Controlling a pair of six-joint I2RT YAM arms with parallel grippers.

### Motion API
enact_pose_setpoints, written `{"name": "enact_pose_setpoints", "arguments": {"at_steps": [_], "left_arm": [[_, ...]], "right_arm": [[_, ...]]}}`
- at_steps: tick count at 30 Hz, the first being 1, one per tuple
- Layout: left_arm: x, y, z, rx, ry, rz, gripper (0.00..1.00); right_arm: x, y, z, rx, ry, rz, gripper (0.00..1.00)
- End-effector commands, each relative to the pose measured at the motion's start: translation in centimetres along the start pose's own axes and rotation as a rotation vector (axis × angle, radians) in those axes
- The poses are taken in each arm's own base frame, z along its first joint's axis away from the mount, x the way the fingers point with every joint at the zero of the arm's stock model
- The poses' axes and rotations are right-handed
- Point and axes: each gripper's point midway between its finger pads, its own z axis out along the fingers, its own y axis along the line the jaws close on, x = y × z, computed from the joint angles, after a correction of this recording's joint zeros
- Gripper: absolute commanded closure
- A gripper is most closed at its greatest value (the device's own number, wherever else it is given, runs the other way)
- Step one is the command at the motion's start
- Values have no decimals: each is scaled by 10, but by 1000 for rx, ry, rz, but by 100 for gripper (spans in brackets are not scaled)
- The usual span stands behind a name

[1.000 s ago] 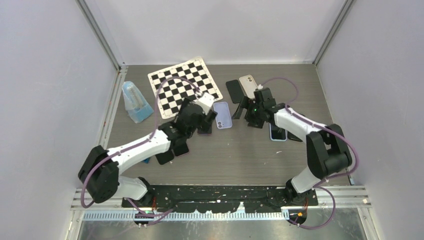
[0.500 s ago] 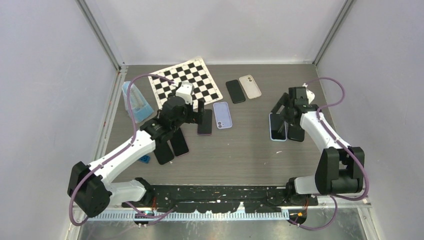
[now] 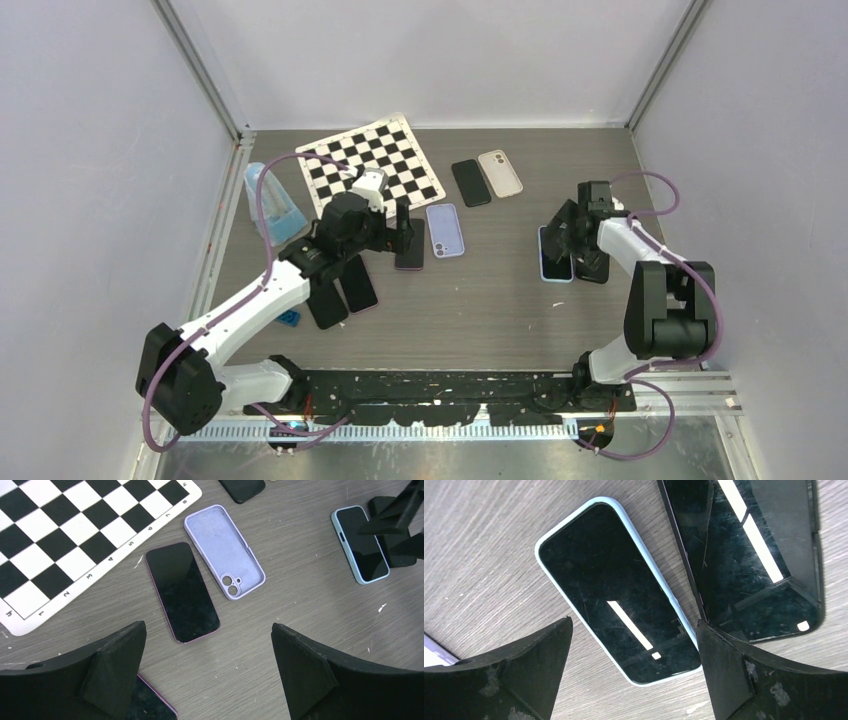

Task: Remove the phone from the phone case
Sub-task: Move the phone to the center of the board.

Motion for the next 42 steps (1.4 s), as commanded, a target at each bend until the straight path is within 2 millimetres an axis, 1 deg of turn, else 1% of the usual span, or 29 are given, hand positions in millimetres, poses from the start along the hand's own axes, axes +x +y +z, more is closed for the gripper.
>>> {"name": "enact_pose_setpoints", "arguments": {"at_steps": [1,4,8,11,14,15,18,21,24,34,38,40,41,42], "left_arm": [[-6,-8,1,45,-24,-25,0],[-6,-9,0,51,-28,-25,0],[-7,-8,-1,49,-32,-24,0],[-7,-8,-1,47,-33,-21,0],[-6,-5,-1,32,-30,-22,0],[-5,-5,0,29,-26,-22,0],[-5,-4,0,24,-20,-22,0],[-5,-3,0,20,-20,-21,0],[-5,-2,0,13,-20,-20,0],[-6,-1,-2,5,-22,-18,0],[-6,0,-3,1,-24,-17,0],[-6,0,-3,1,-22,-17,0],[-6,1,-4,0,-25,-17,0],[-6,0,-3,0,-26,-17,0]], "right_arm": [[1,7,13,-26,14,29,0],[5,6,18,-22,27,31,0],[15,4,26,-17,70,33,0],[23,4,28,-25,100,36,0],[32,9,26,-35,111,-15,0],[32,7,27,-23,106,-33,0],[42,11,29,1,126,-96,0],[46,12,32,36,129,-143,0],[52,19,31,53,134,-203,0],[68,29,39,79,189,-283,0],[75,37,40,63,206,-324,0],[77,39,39,57,207,-330,3],[77,40,39,56,207,-326,11],[77,41,38,52,205,-320,16]]}}
